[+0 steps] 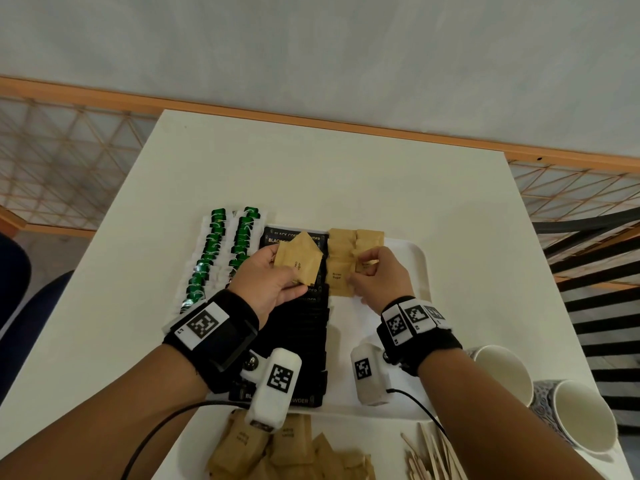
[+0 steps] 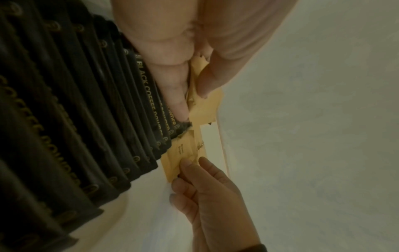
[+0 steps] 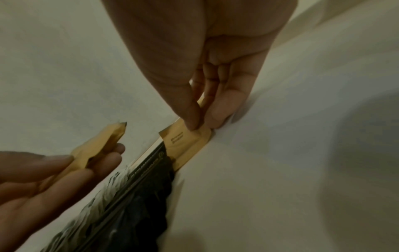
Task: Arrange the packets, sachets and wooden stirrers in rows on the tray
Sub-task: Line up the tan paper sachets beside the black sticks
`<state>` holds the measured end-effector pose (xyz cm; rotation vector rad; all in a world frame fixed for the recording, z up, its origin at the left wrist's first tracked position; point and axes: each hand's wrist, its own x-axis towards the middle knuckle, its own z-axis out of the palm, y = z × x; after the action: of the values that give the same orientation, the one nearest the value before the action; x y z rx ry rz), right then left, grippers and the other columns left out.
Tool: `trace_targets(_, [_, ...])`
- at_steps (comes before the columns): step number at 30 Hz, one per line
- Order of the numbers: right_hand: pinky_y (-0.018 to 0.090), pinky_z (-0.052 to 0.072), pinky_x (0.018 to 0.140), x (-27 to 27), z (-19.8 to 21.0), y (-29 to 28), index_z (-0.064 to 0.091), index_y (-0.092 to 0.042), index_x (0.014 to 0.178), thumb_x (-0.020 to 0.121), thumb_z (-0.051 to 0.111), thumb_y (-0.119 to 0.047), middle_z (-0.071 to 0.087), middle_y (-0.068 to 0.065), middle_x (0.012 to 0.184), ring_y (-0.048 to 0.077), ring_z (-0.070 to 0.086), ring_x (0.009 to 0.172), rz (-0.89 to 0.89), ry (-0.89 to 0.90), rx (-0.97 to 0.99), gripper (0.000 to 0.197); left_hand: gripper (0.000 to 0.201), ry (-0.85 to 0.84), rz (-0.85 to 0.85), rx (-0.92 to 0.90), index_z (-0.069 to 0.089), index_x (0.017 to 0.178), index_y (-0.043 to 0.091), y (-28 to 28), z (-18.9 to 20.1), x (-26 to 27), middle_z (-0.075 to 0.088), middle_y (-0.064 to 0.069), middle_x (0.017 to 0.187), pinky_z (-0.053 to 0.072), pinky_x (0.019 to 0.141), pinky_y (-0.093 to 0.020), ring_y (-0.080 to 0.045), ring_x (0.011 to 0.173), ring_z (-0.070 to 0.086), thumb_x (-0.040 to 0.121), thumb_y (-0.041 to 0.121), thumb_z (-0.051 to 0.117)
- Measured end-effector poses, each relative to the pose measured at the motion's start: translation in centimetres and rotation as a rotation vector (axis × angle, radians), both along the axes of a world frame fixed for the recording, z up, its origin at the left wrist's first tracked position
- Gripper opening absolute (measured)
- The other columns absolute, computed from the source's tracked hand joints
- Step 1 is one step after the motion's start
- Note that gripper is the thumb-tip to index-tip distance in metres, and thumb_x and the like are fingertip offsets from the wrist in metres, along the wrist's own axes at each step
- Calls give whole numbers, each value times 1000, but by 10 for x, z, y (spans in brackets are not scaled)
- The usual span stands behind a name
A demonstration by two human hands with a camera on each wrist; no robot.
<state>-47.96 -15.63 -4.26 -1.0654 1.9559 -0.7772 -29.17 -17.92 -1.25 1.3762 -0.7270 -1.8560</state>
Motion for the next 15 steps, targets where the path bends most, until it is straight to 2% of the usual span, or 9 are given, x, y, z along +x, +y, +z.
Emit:
trace_targets(3, [44, 58, 71, -1, 0, 1, 51, -31, 90, 75, 70, -17, 65, 2, 75, 21, 67, 74, 2, 2, 3, 28, 49, -11, -1, 1, 49, 128, 9, 2, -1, -1, 58, -19, 116, 60, 66, -30, -27, 92, 65, 84, -11, 58])
trace_targets(5, [42, 58, 70, 0, 2, 3, 51, -32, 88, 77, 70, -21, 65, 4, 77, 22, 67, 73, -1, -3, -32, 25, 49, -26, -17, -2, 51, 126, 10, 2, -1, -2, 61, -18, 111, 60, 65, -29, -25, 87, 66, 83, -10, 61])
trace_targets(8, [30, 51, 62, 6, 13, 4, 57, -31, 89, 85, 67, -32, 66, 4, 79, 17, 64, 67, 19, -86, -117, 11, 45, -54, -45, 1, 54, 119, 9, 3, -2, -3, 66, -15, 96, 60, 64, -30, -21, 73, 67, 80, -8, 67])
trace_targets(10, [24, 47, 62, 13, 21, 4, 62, -32, 91, 86, 66, -34, 68, 2, 82, 13, 63, 67, 60, -168, -151, 6, 46, -69, -68, 6, 55, 116, 9, 4, -3, -3, 67, -13, 89, 60, 62, -31, -19, 66, 66, 76, -8, 70])
trace_targets(13, [14, 48, 67, 18, 28, 6, 66, -30, 103, 85, 68, -25, 64, -5, 76, 6, 60, 70, 203, -186, -127, 19, 46, -98, -101, -11, 55, 114, 10, 4, -3, -5, 66, -12, 90, 60, 62, -33, -18, 64, 65, 74, -3, 75])
trace_targets(15, [7, 44, 60, 18, 29, 8, 67, -23, 109, 86, 67, -17, 61, -12, 72, -5, 56, 63, 270, -198, -90, 24, 38, -107, -83, -29, 56, 114, 10, 5, -2, -7, 66, -12, 88, 60, 60, -31, -18, 63, 64, 80, 2, 71])
